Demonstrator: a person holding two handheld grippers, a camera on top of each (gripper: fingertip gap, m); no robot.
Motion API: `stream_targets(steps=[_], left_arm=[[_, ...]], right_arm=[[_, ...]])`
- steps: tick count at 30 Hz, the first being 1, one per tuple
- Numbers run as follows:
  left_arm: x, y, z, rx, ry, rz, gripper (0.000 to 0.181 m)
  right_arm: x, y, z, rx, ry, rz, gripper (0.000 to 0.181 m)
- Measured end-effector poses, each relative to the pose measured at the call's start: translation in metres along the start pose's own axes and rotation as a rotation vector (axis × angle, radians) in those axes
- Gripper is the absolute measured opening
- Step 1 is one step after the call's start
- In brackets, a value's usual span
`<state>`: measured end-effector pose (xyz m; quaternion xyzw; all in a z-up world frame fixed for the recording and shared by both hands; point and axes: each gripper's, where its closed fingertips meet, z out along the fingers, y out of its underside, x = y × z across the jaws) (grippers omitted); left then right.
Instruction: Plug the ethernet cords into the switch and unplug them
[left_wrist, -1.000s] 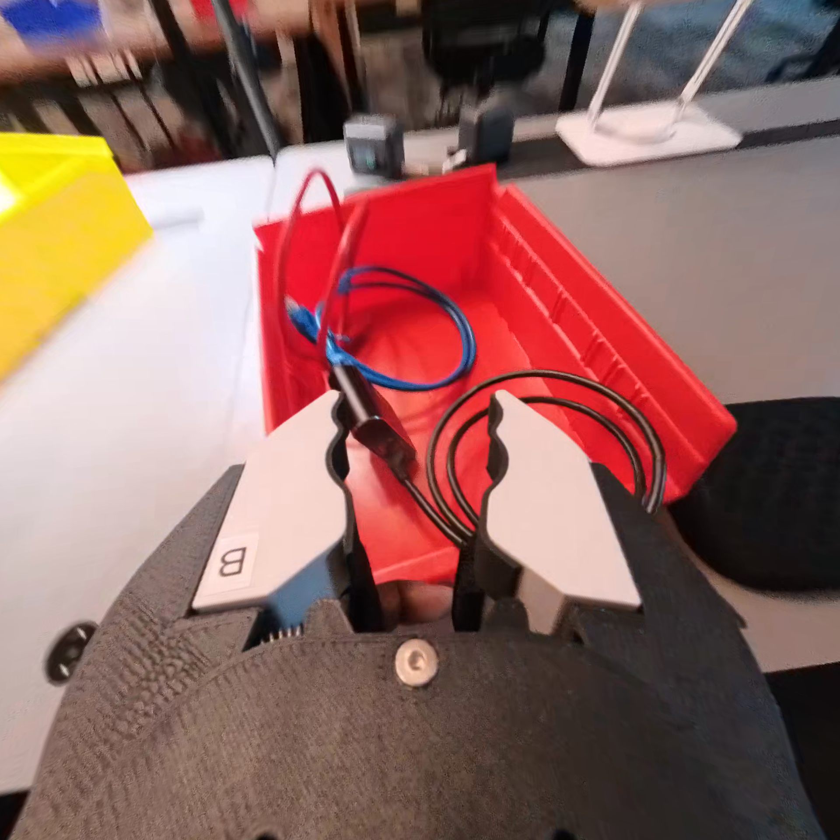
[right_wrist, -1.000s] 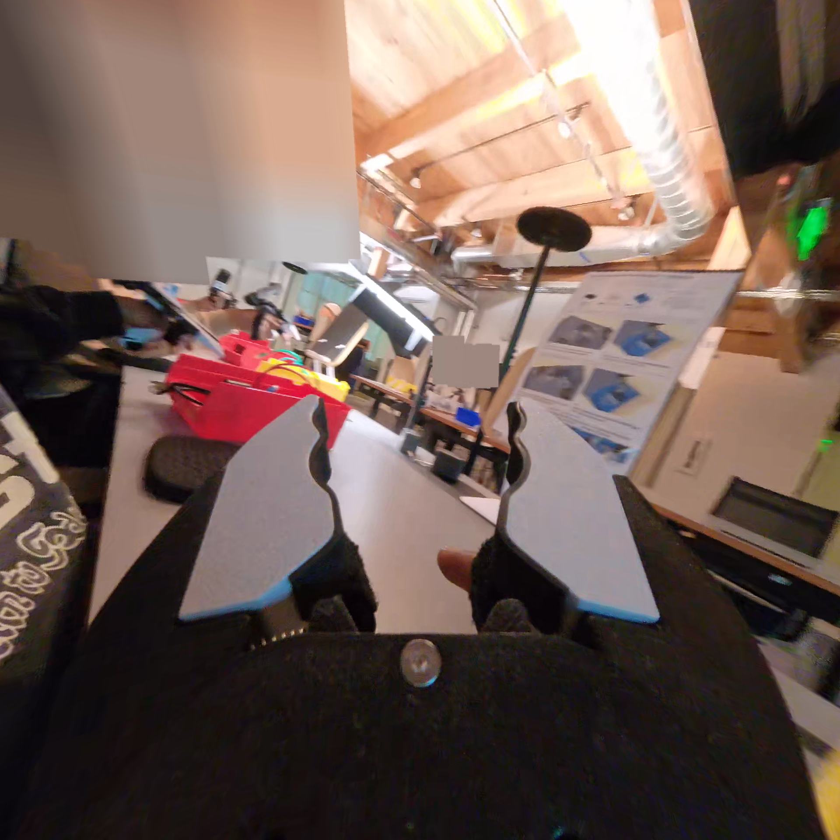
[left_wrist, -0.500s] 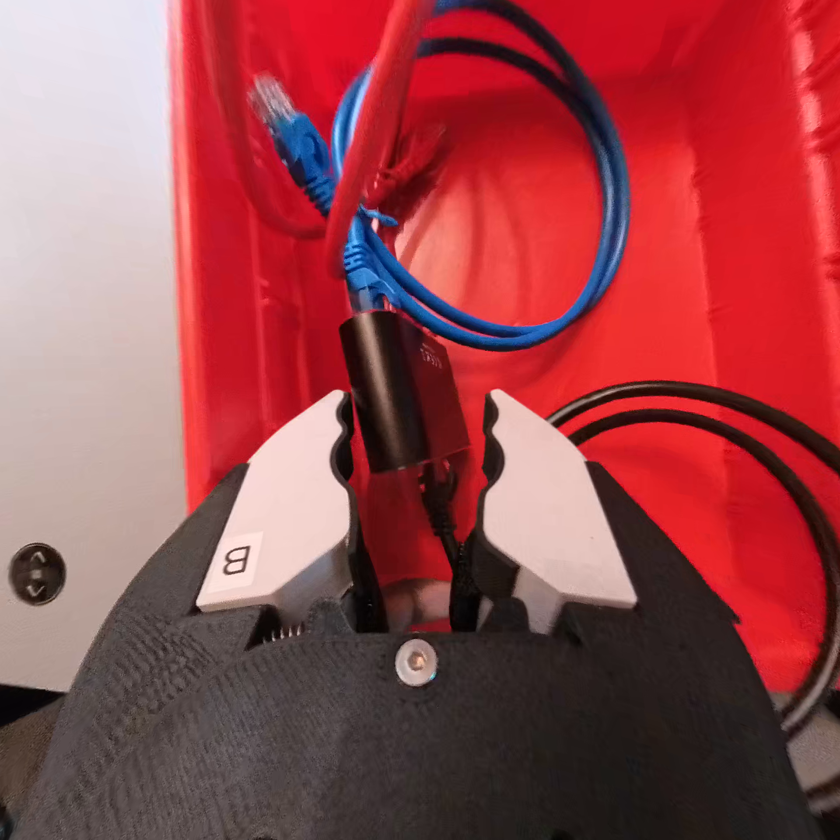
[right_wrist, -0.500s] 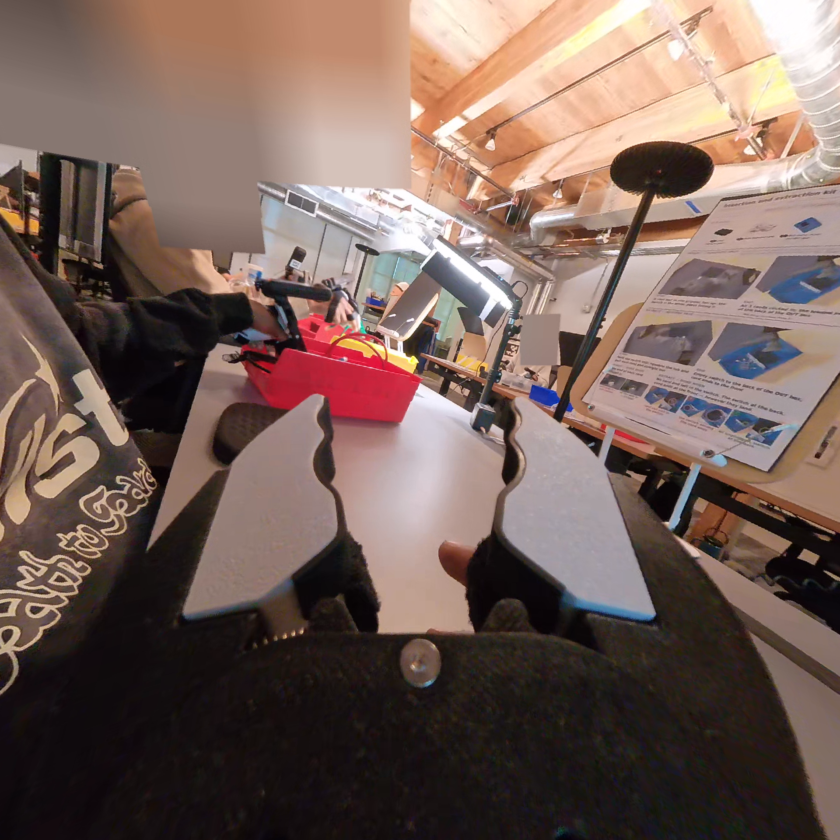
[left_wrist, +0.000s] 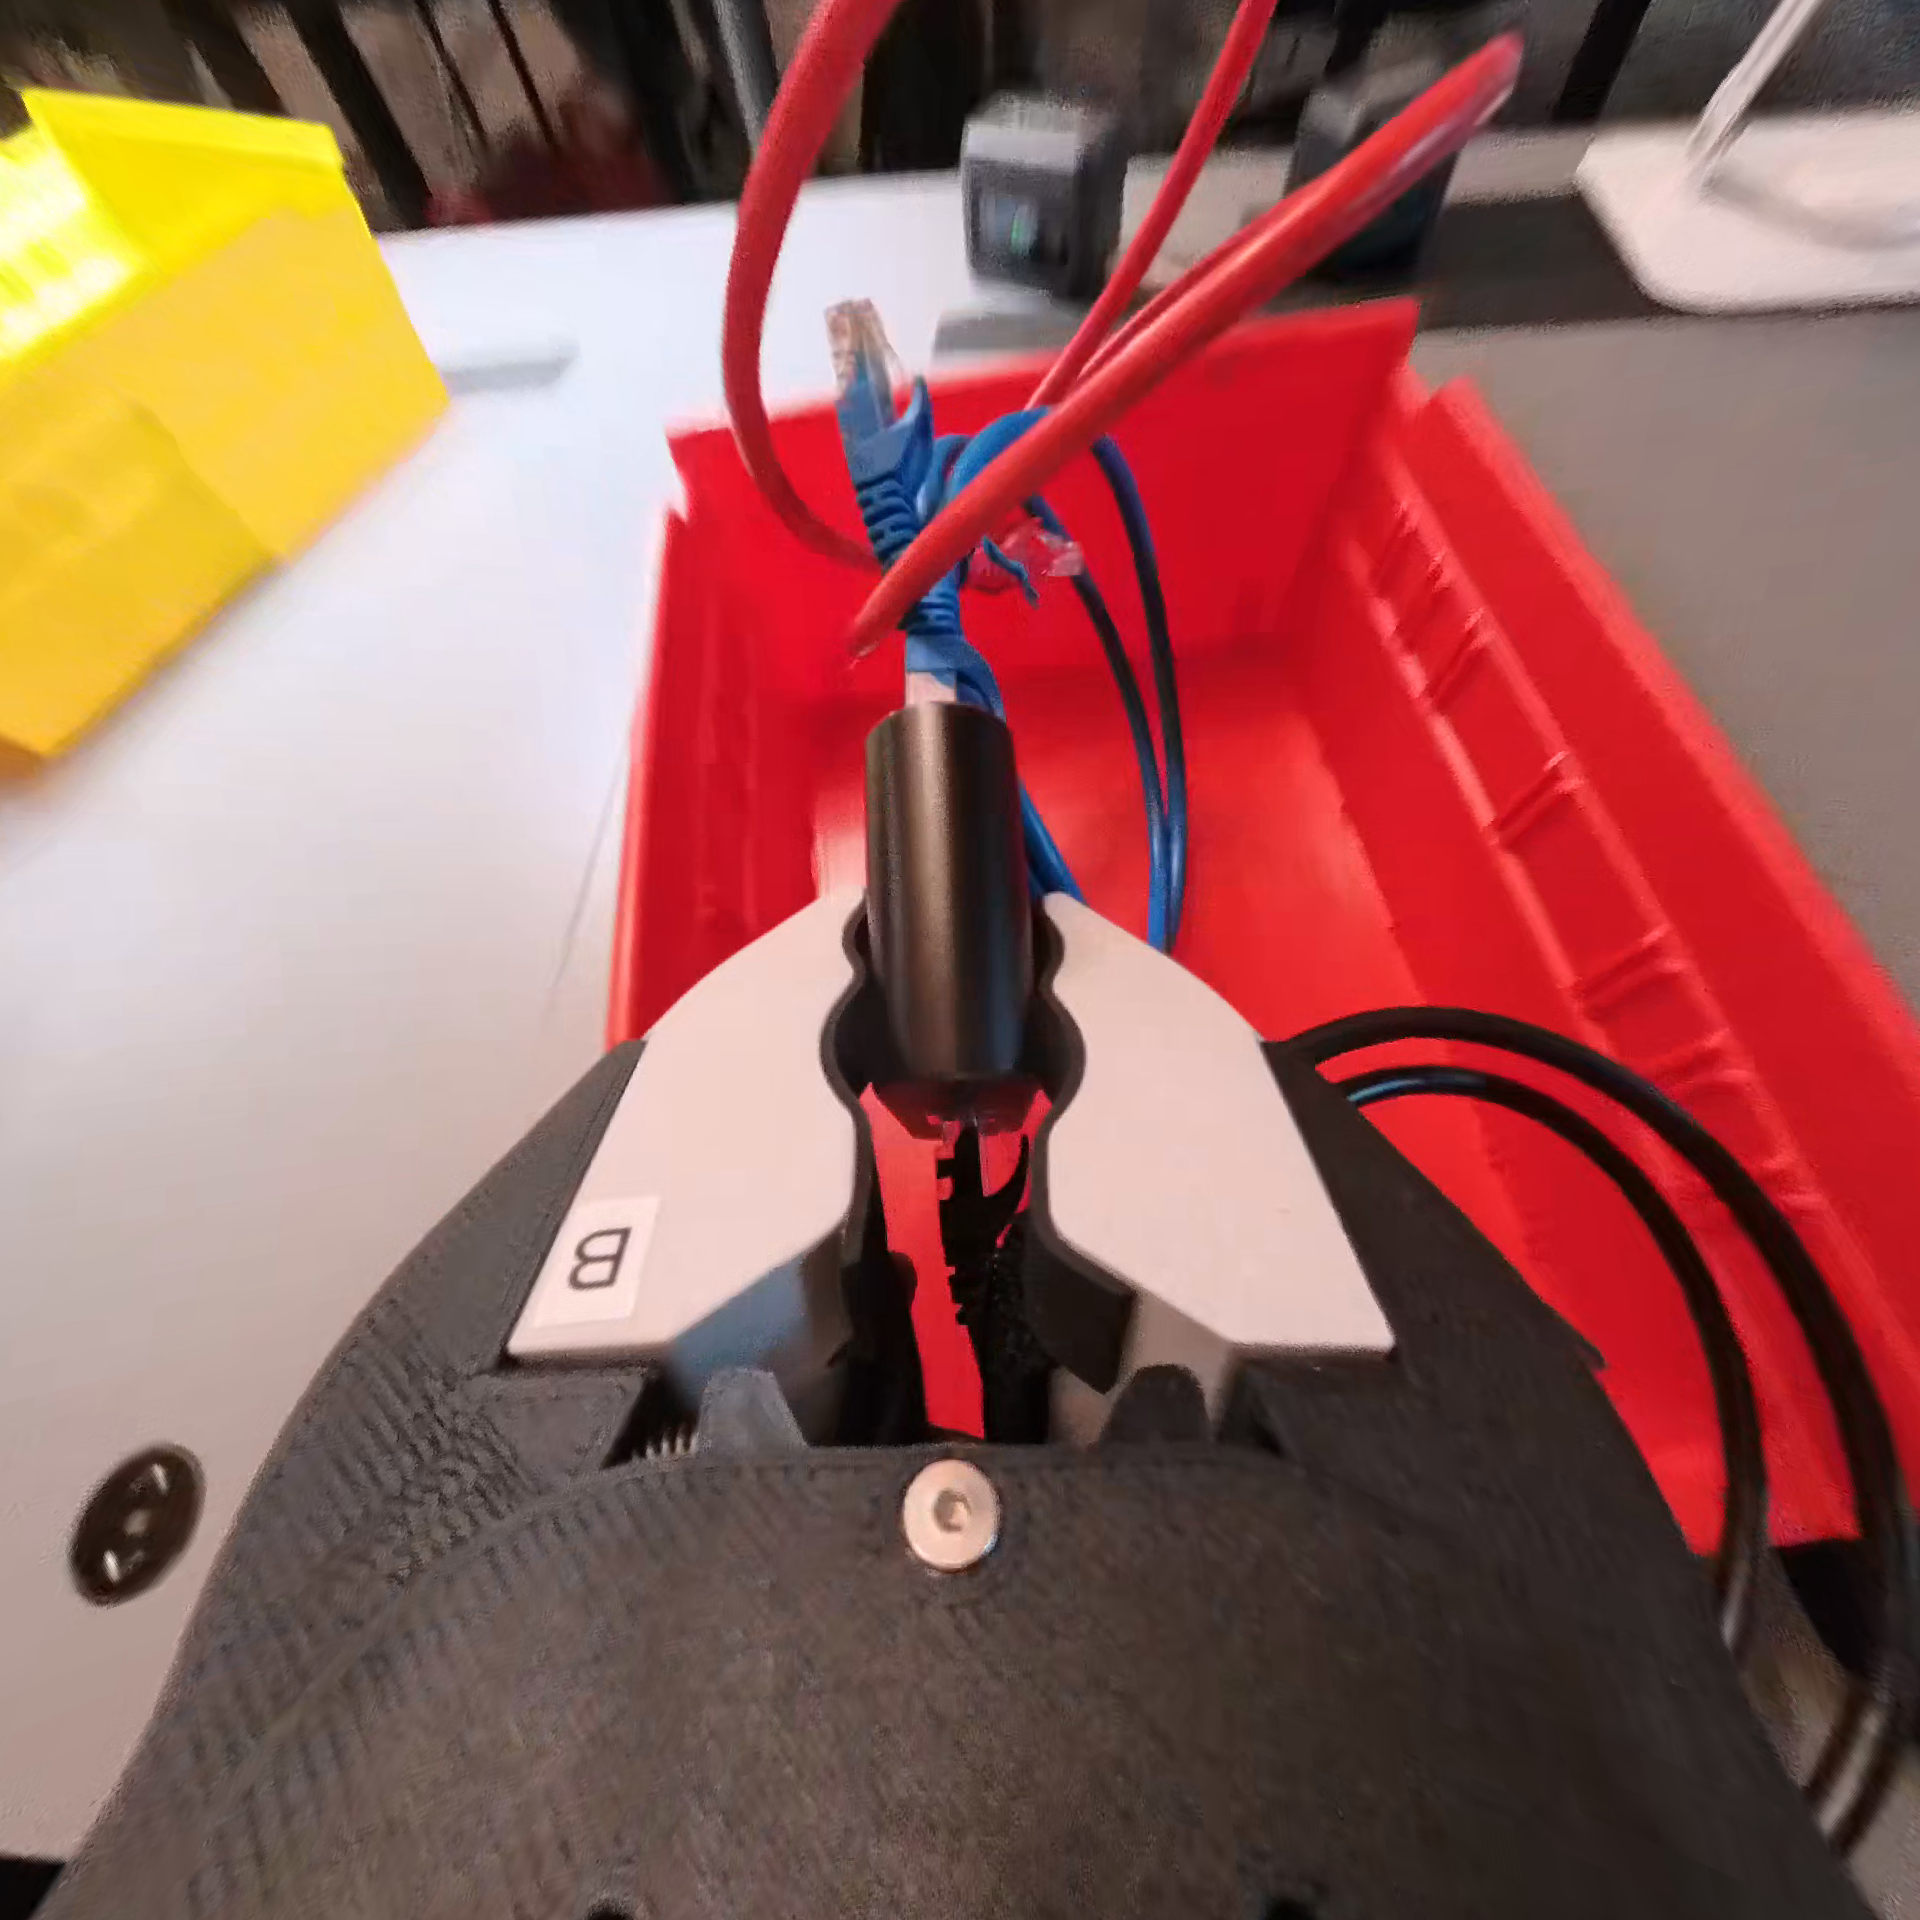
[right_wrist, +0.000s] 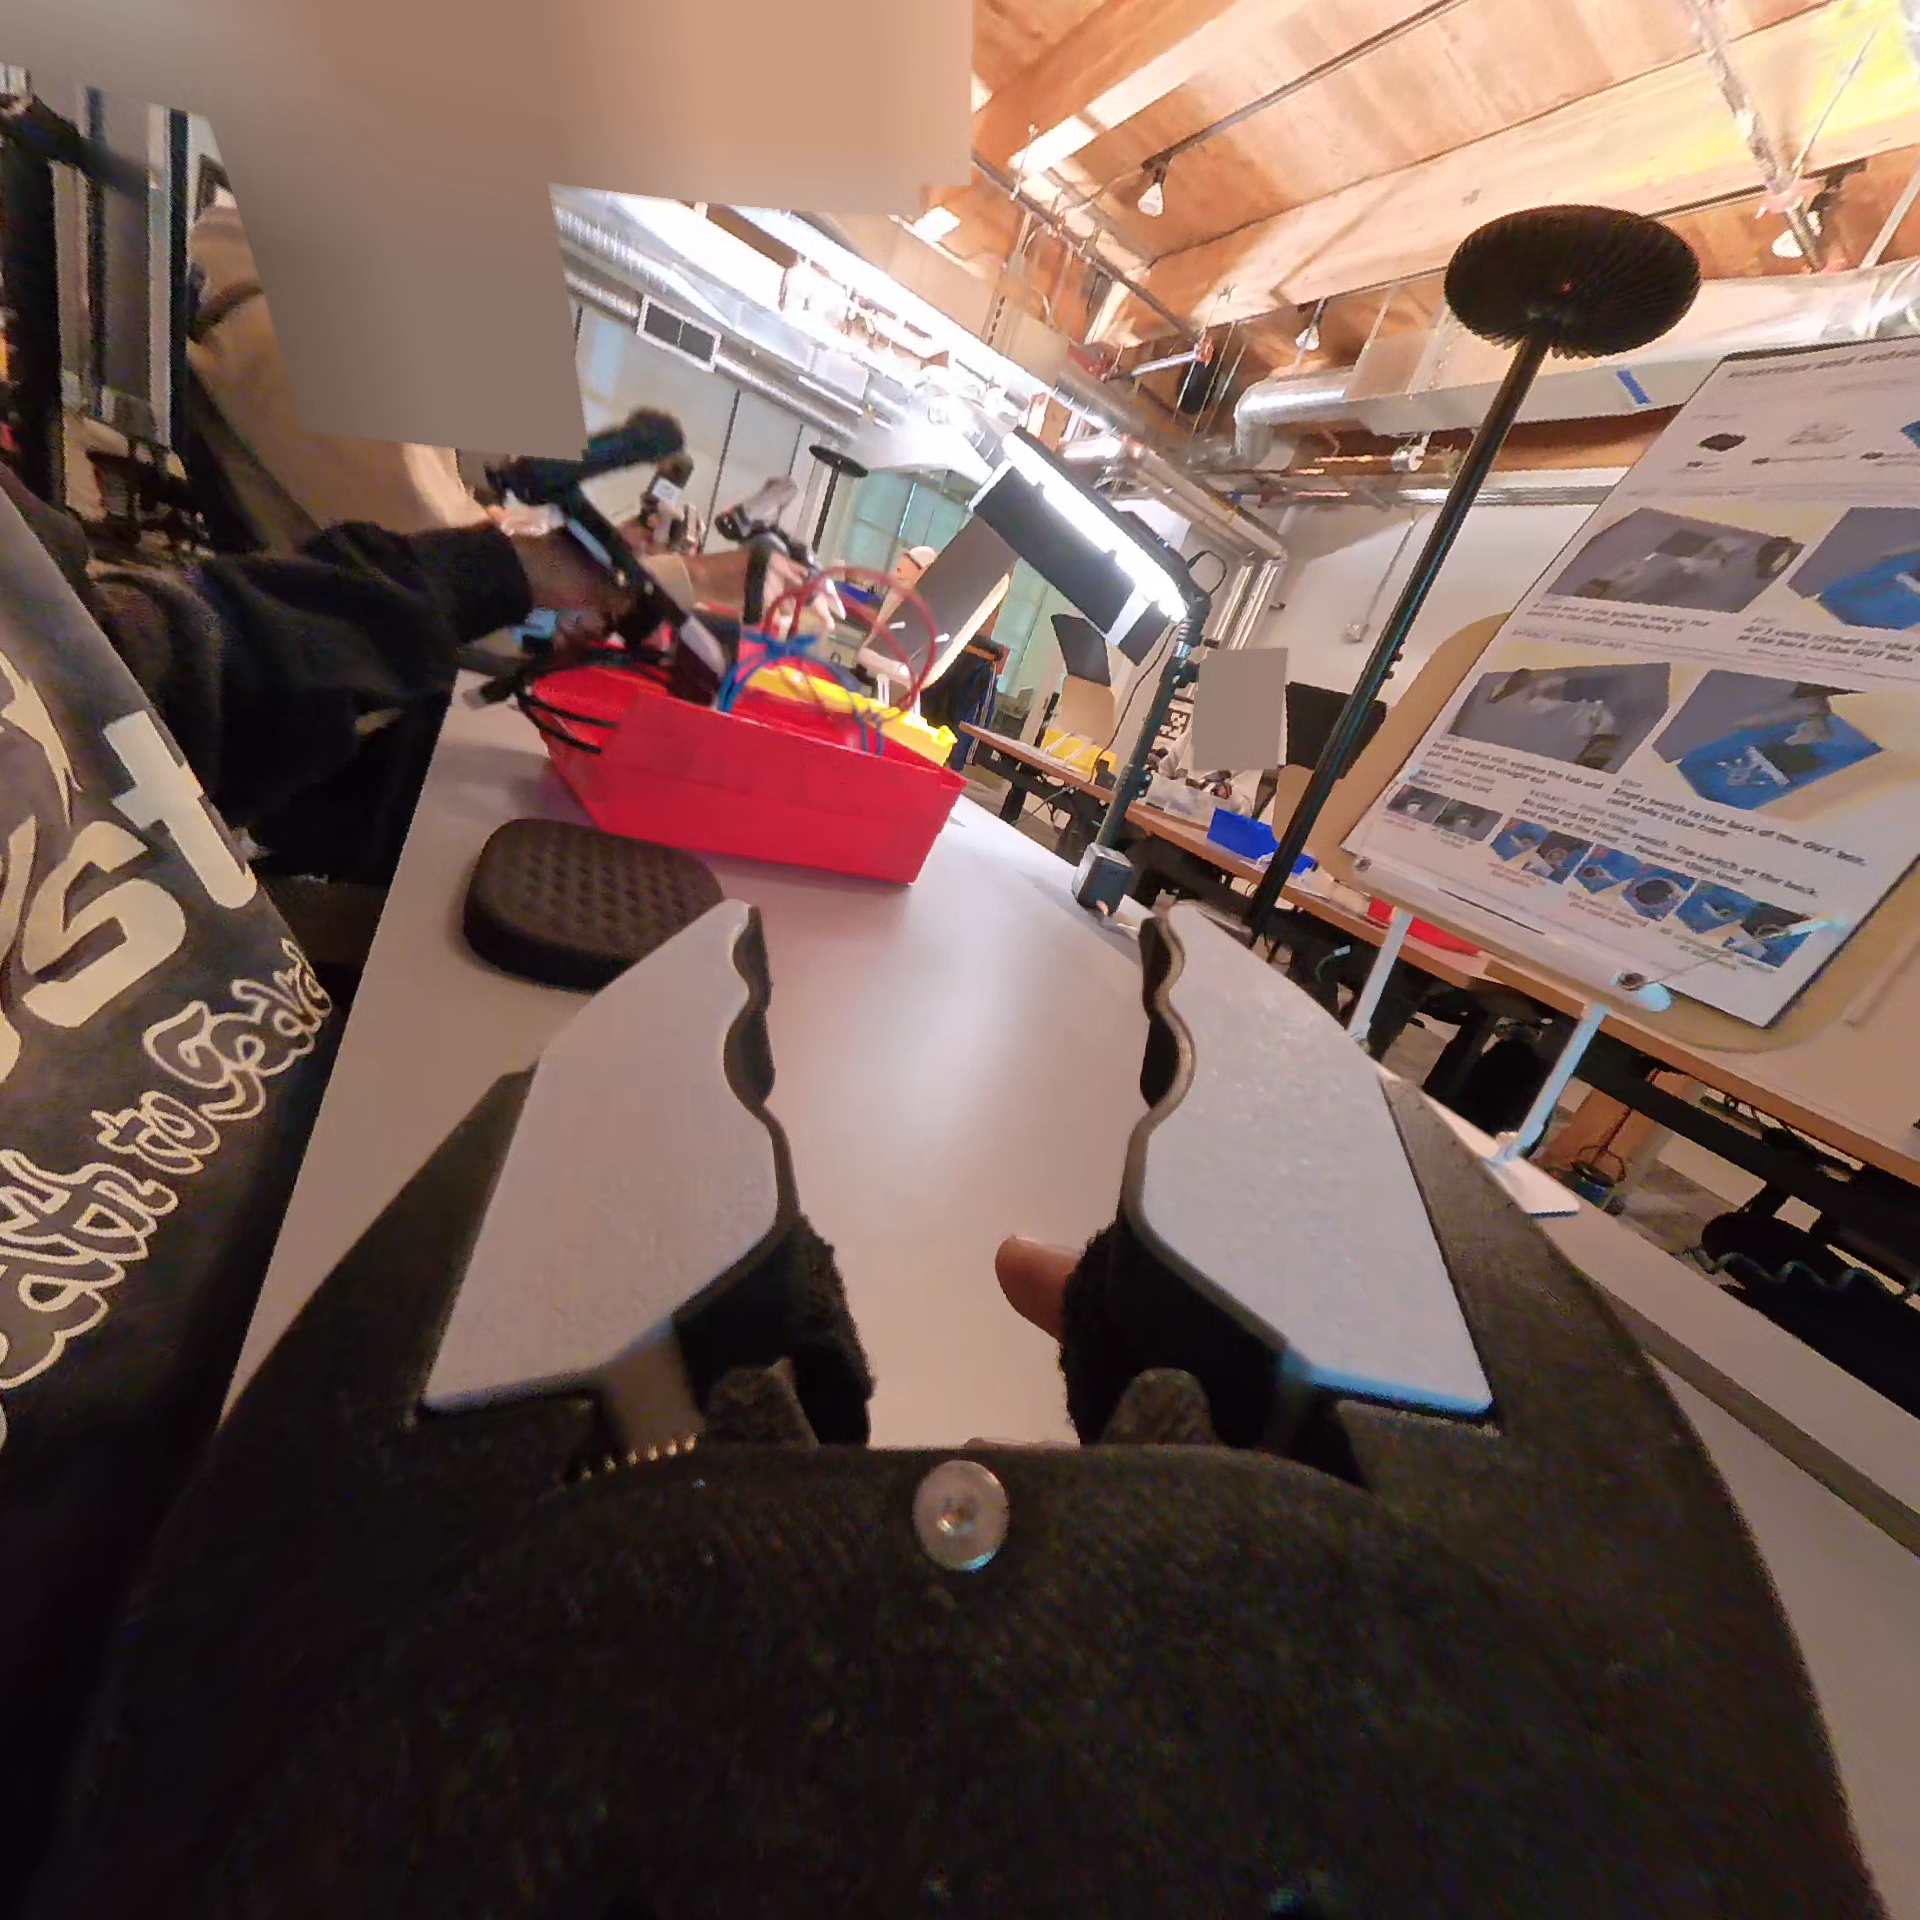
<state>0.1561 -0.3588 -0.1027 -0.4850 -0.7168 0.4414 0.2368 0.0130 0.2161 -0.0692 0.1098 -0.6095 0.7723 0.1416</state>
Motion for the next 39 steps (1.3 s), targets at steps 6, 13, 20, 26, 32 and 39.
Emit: stream_targets(steps=[6,13,20,26,32,39], left_arm=[[0.018,-0.093,-0.067,0.475,0.086,-0.043,0.026],[0.114,-0.163,-0.158,0.851,0.762,-0.195,0.026],[0.231,-0.167,-0.176,0.930,1.219,-0.379,0.026],[0.335,-0.132,-0.149,0.852,1.450,-0.649,0.026],[0.403,-0.091,-0.144,0.804,1.503,-0.778,0.026],[0.427,-0.072,-0.141,0.787,1.480,-0.697,0.026]], right_arm=[[-0.012,0.011,0.009,-0.043,-0.047,-0.001,0.069],[-0.007,0.013,0.014,-0.044,-0.002,0.022,0.063],[-0.007,0.016,0.032,-0.058,0.065,0.063,0.062],[-0.011,0.006,0.068,0.080,0.132,0.448,0.033],[-0.044,-0.004,0.121,0.134,-0.007,0.718,0.039],[-0.045,-0.018,0.143,0.174,-0.076,0.780,0.026]])
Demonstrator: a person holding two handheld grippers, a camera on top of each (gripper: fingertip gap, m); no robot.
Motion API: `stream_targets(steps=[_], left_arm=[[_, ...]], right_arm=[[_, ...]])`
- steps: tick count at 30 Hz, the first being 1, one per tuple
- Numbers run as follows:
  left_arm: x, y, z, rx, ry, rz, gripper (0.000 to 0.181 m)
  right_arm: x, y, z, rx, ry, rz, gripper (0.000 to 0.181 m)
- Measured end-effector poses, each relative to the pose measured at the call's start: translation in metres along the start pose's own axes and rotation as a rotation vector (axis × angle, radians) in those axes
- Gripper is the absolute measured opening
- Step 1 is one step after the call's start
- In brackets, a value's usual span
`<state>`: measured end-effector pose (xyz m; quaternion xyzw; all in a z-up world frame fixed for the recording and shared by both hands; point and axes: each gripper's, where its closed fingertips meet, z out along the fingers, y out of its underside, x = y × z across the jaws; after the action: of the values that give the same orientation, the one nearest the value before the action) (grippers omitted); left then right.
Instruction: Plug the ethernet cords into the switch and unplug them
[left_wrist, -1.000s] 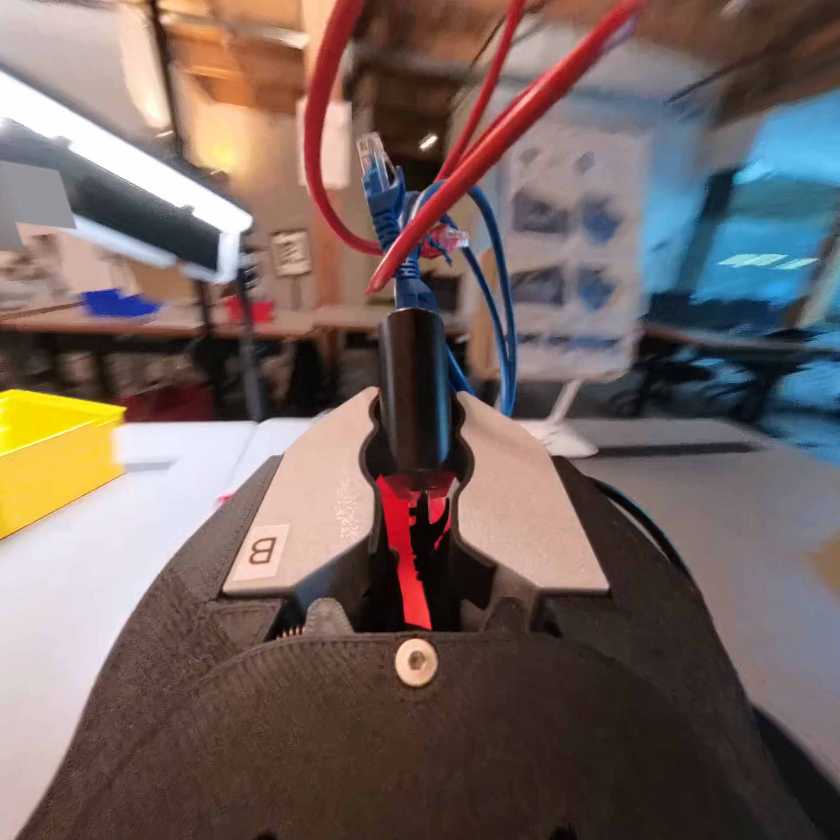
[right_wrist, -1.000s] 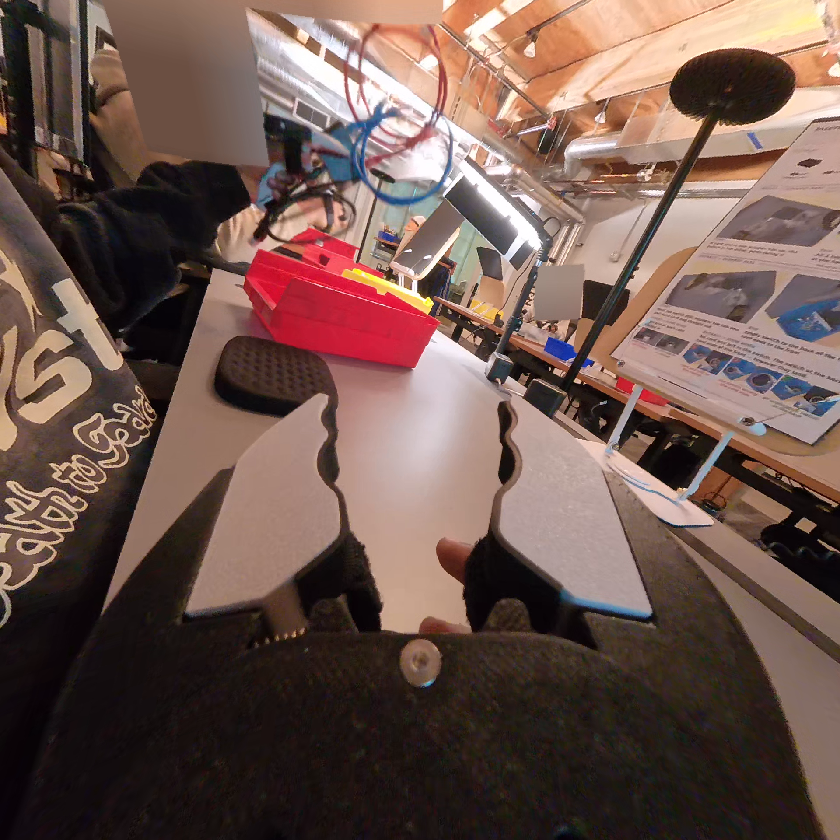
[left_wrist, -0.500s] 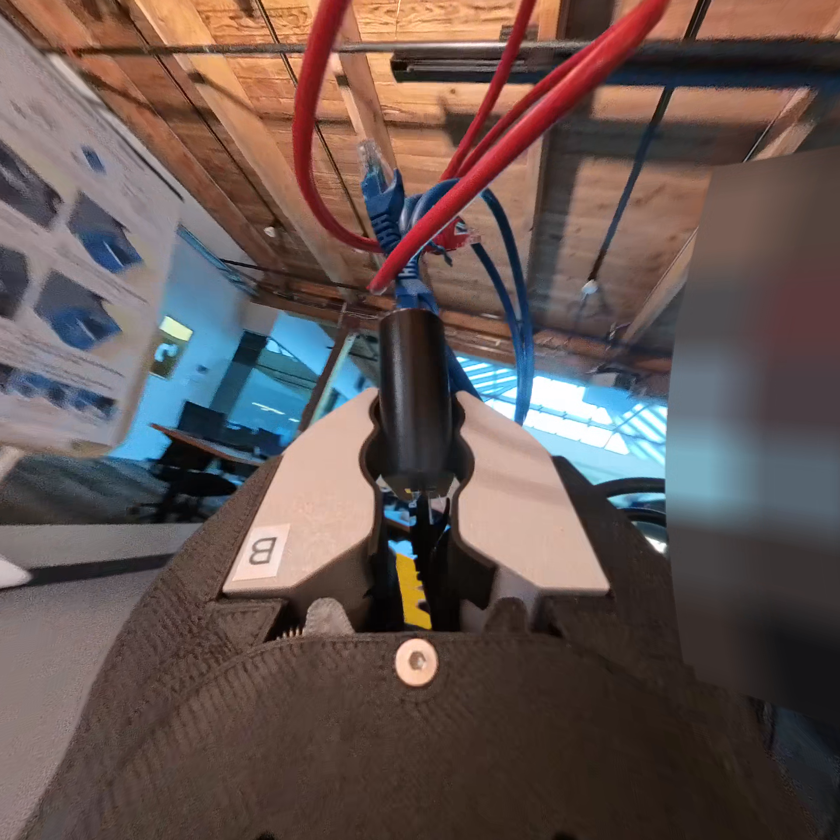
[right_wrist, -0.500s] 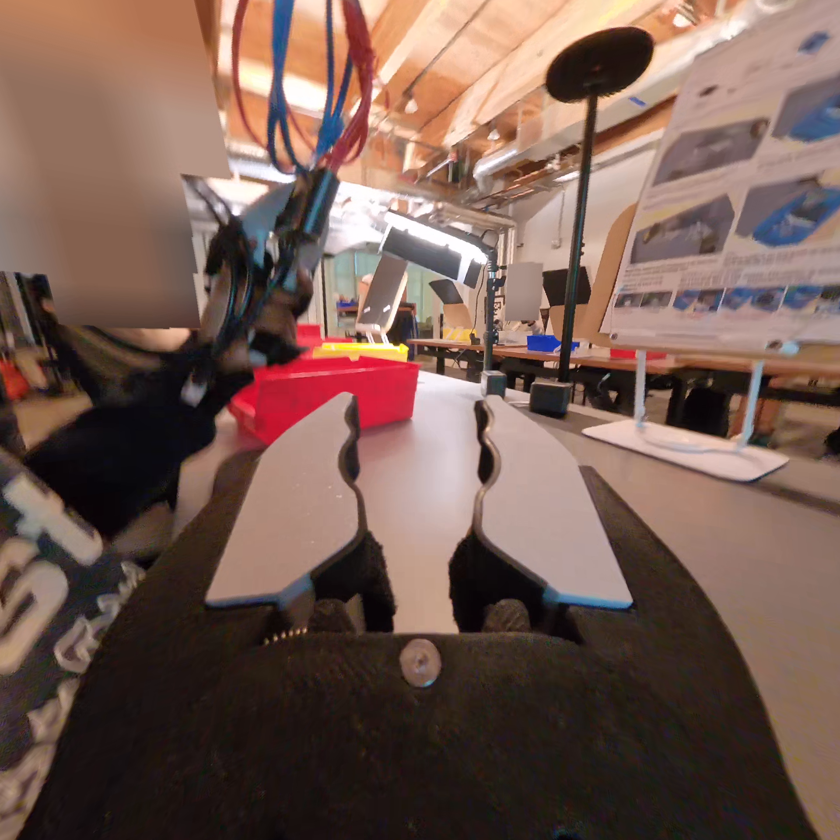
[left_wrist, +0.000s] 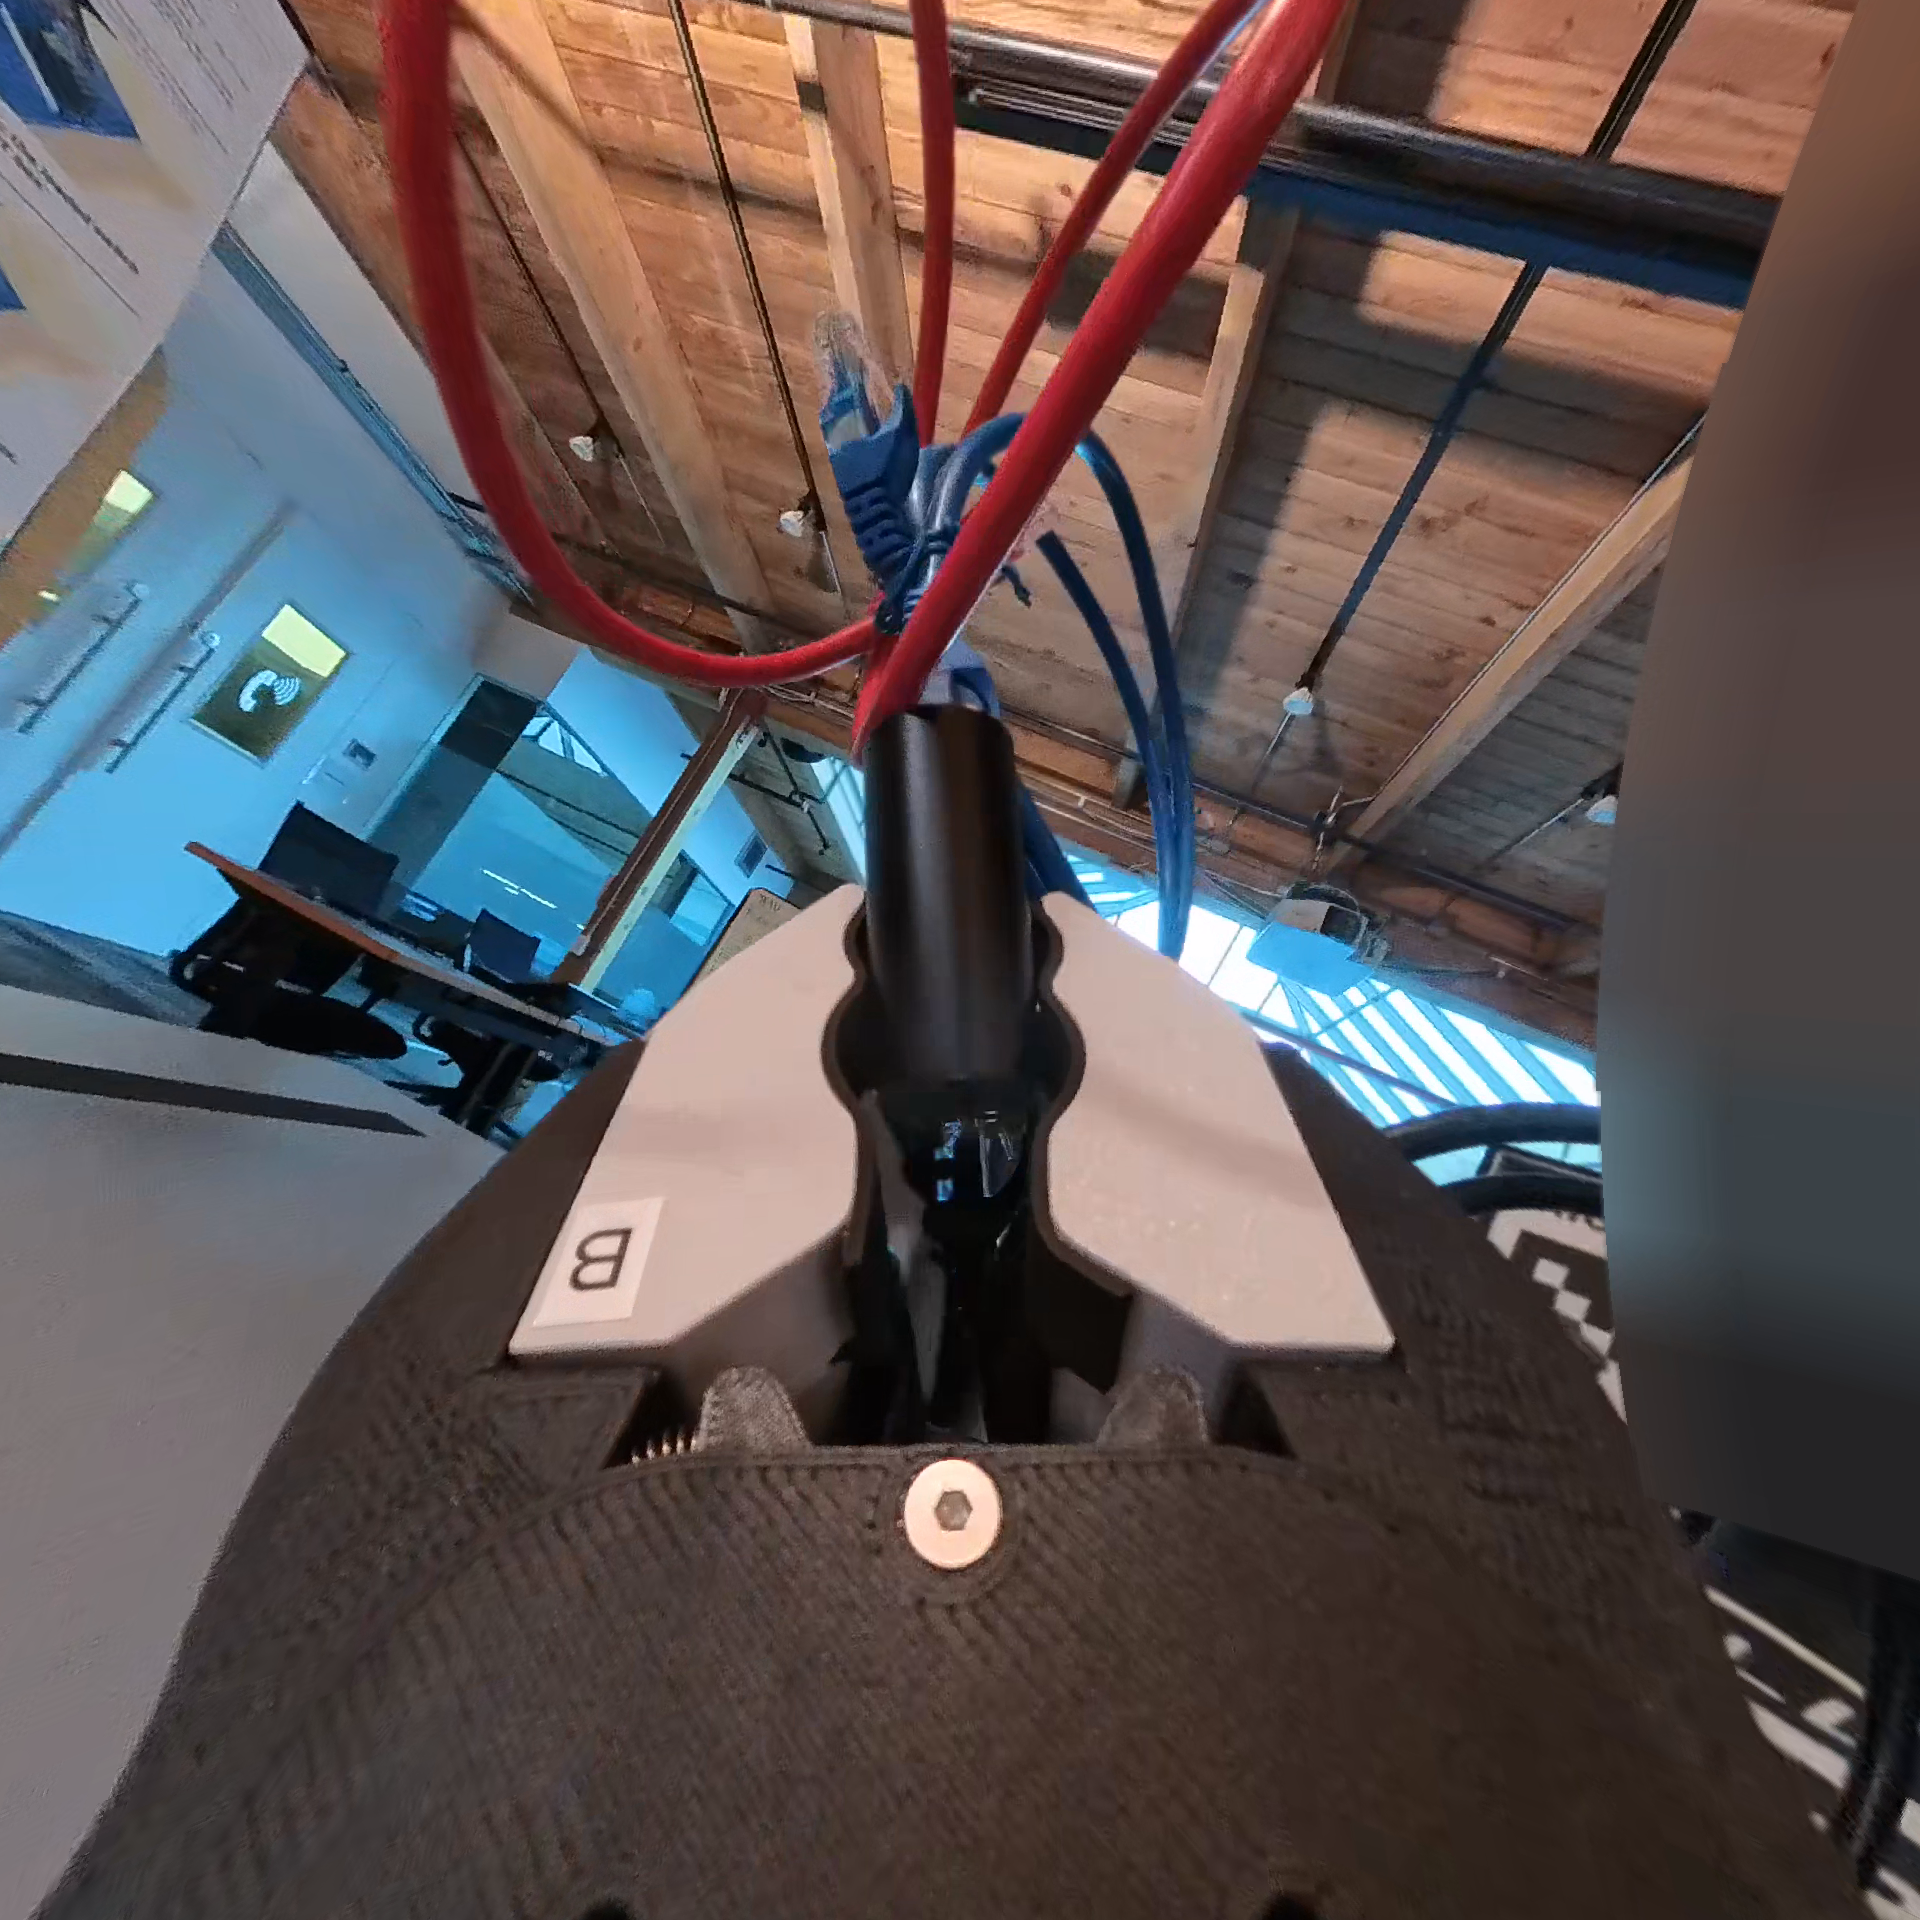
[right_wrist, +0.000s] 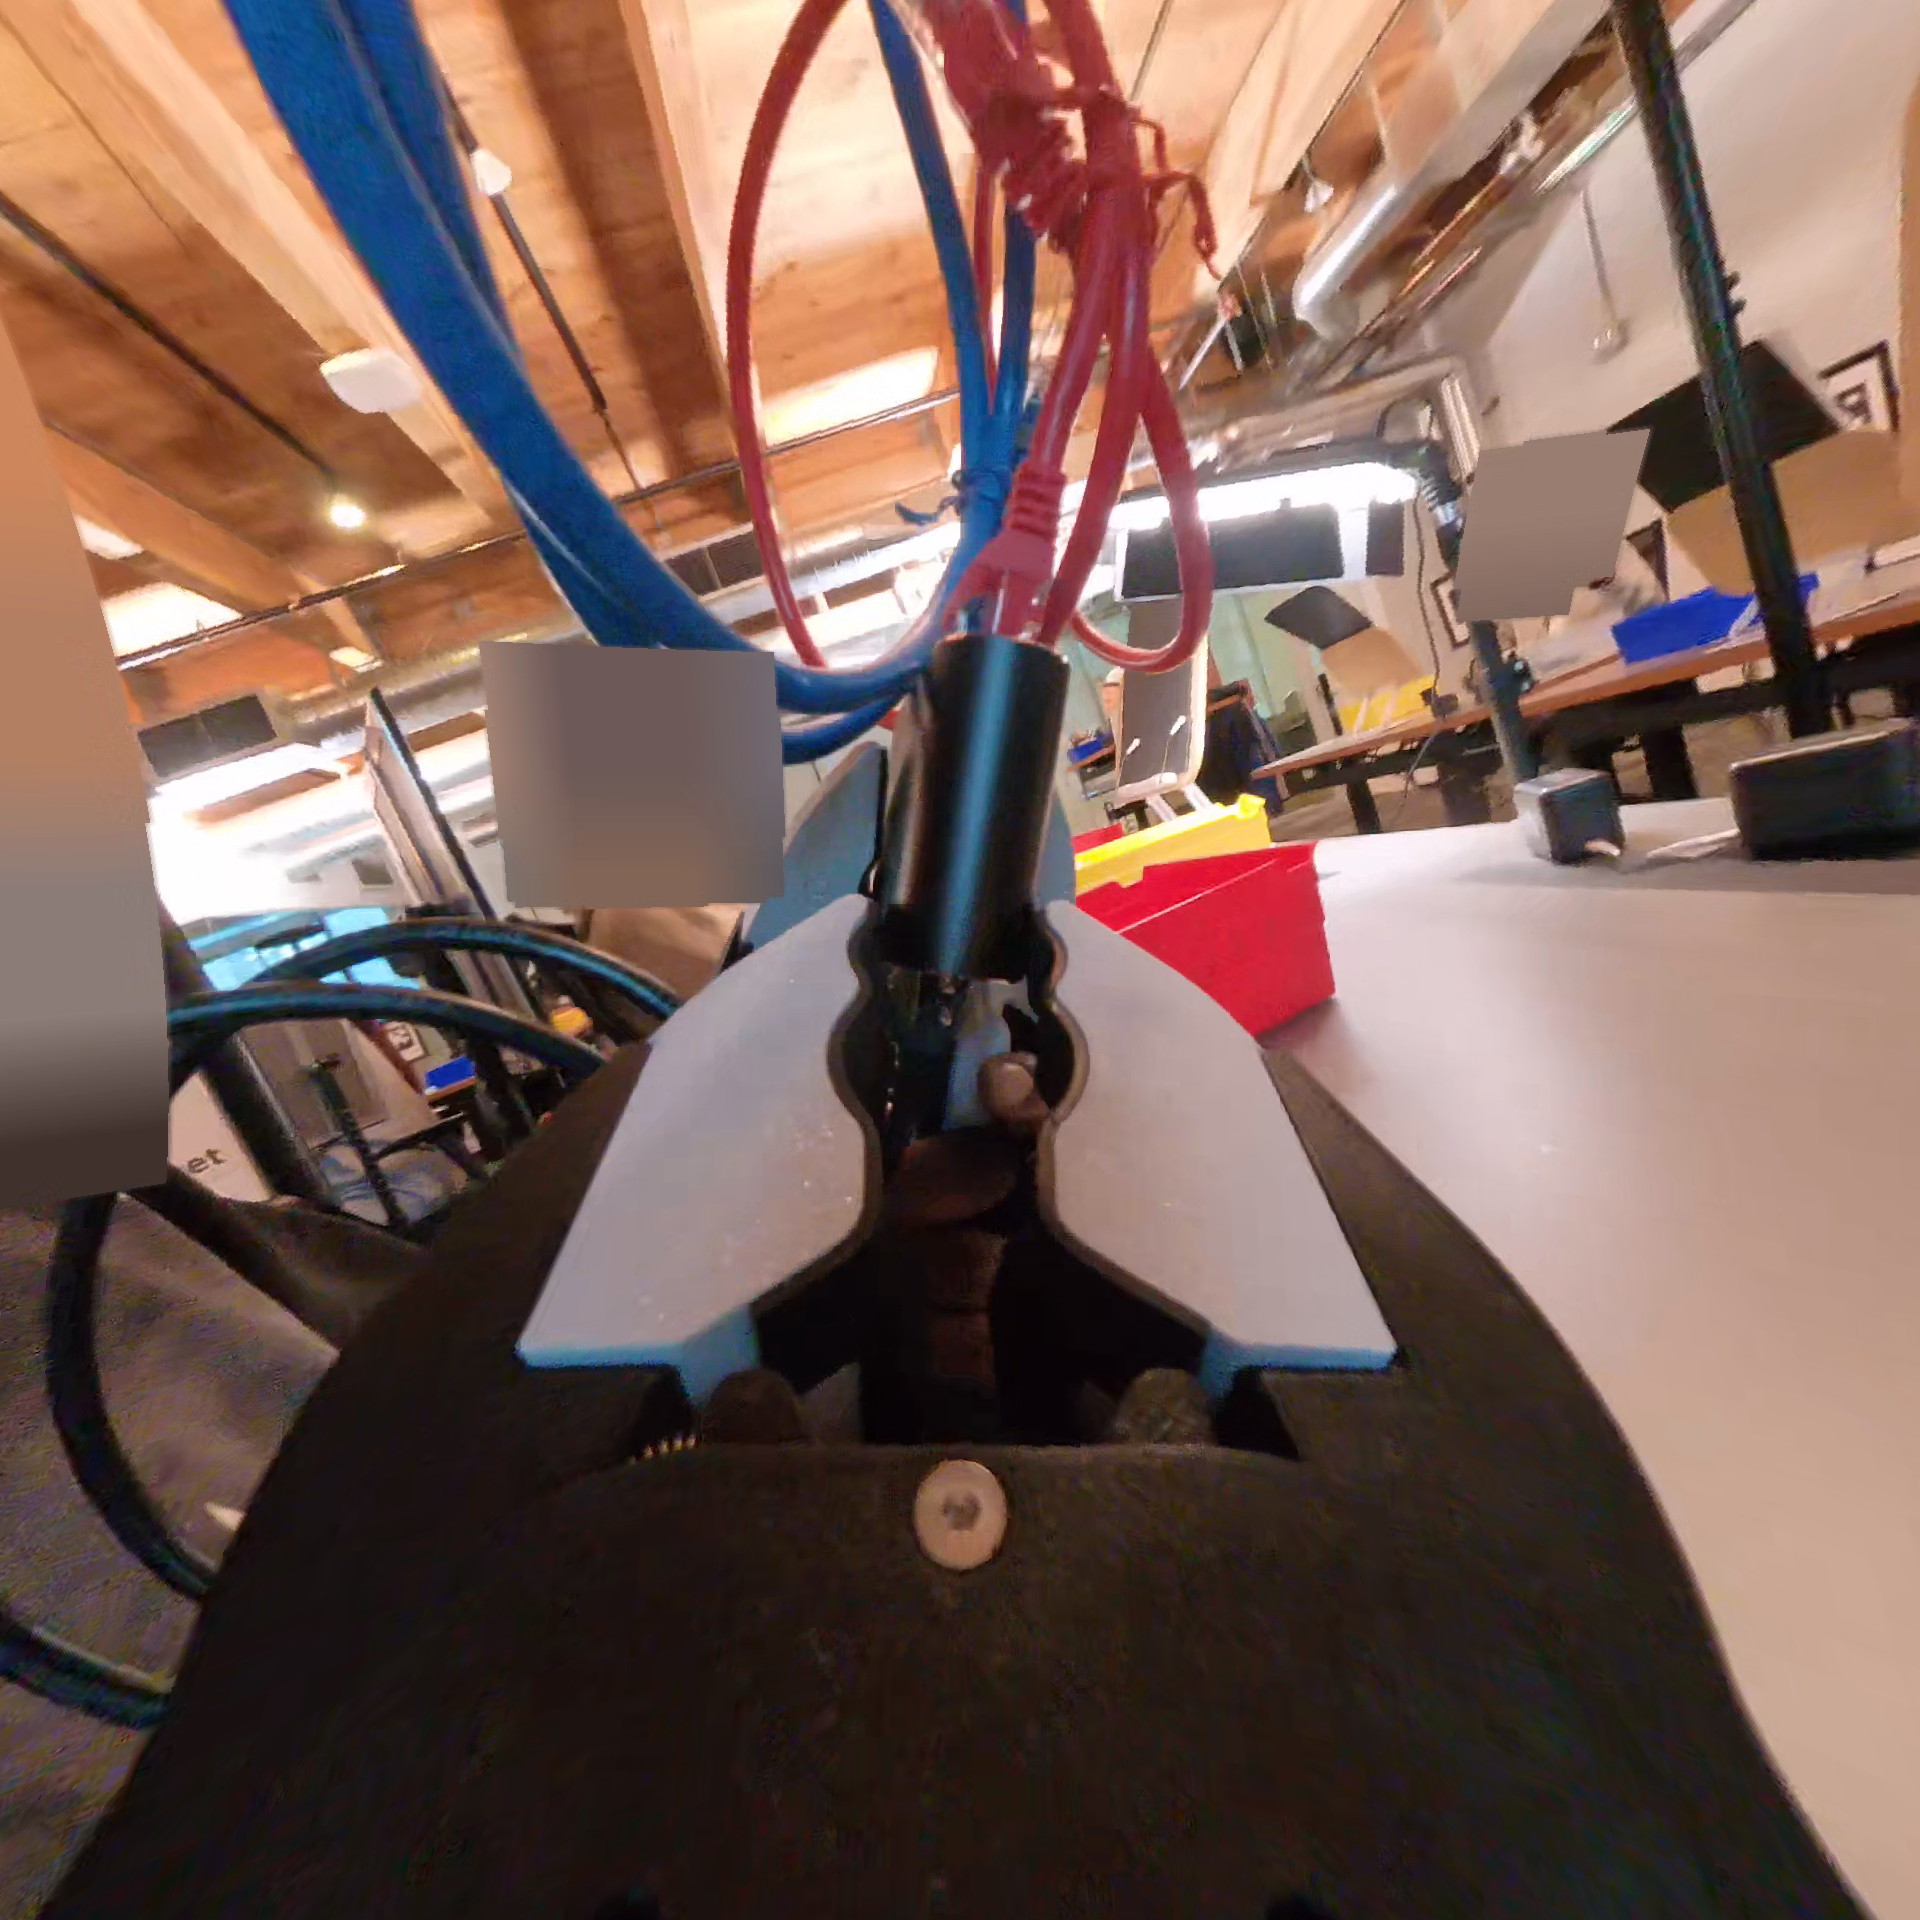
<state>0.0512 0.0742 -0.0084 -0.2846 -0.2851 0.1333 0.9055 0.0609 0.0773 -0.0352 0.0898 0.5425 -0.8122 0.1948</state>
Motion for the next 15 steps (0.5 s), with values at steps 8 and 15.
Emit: stream_targets(steps=[8,15], left_arm=[[-0.001,0.028,-0.013,-0.265,0.068,0.029,0.032],[-0.011,0.041,-0.024,-0.439,0.043,0.094,0.030]], right_arm=[[0.003,0.010,-0.014,-0.199,-0.083,0.009,0.023],[0.008,0.017,-0.021,-0.370,-0.141,0.148,0.023]])
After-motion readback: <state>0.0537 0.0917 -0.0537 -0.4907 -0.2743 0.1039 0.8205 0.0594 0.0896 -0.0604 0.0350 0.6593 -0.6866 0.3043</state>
